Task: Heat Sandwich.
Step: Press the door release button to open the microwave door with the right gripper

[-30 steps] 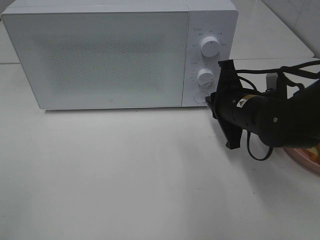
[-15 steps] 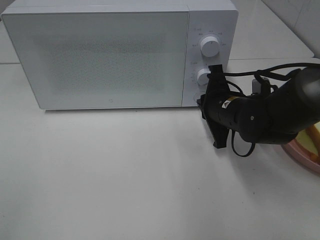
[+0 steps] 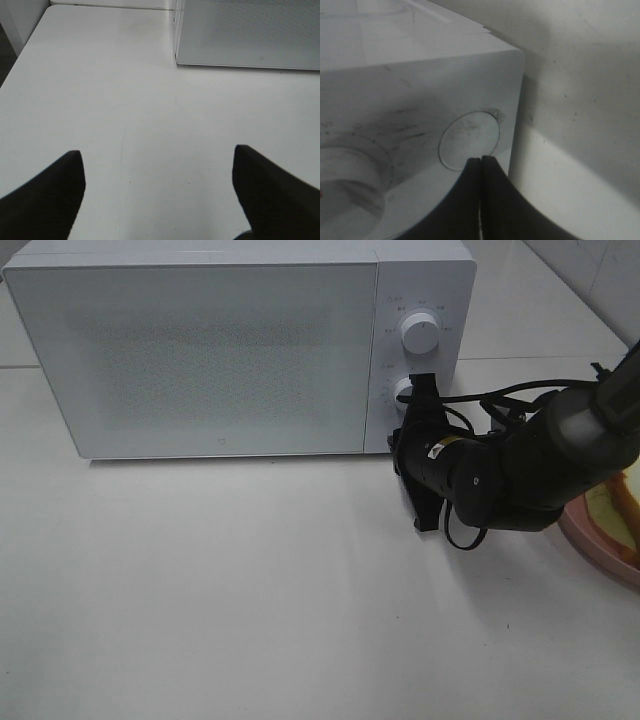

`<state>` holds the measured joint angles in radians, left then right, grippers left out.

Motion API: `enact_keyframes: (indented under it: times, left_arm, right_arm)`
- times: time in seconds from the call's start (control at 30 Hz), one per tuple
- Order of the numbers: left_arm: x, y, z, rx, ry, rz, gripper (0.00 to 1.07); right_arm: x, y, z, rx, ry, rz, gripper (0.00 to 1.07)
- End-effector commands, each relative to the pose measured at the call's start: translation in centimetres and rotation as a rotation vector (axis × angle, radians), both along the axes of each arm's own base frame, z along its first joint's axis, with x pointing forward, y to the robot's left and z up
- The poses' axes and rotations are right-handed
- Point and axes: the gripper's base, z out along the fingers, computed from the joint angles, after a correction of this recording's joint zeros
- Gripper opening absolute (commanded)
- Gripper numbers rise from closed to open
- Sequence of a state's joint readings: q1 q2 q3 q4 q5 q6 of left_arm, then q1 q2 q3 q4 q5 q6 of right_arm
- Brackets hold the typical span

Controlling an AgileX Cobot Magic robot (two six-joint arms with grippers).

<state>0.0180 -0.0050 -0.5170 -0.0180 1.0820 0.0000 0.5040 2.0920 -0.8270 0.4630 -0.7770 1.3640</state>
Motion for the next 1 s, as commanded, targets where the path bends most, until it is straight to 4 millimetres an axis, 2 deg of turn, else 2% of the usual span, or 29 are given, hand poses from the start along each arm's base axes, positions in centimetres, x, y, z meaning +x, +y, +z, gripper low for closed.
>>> enact_keyframes:
  times: [0.03, 0.3, 0.5, 0.87, 1.0]
  left_arm:
    - [-0.2, 0.0, 0.0, -0.002, -0.028, -0.007, 0.76]
    - [-0.2, 0.0, 0.0, -0.002, -0.028, -0.007, 0.76]
    - [-0.2, 0.0, 0.0, -0.002, -0.028, -0.007, 0.76]
    - [-0.2, 0.0, 0.0, -0.002, -0.028, -0.007, 0.76]
    - [-0.2, 0.0, 0.0, -0.002, -0.028, -0.007, 0.76]
  right_arm:
    - [0.6, 0.1, -0.1, -0.008, -0.042, -0.003, 0.00]
    - [1.1, 0.0, -0.6, -0.021, -0.066, -0.010, 0.00]
    - [1.6, -0.4, -0.1, -0.076, -0.161, -0.007, 0.00]
    - [1.9, -0.9, 0.2, -0.090, -0.214, -0.025, 0.00]
    - [2.6, -1.0, 0.4, -0.085, -0.238, -0.033, 0.00]
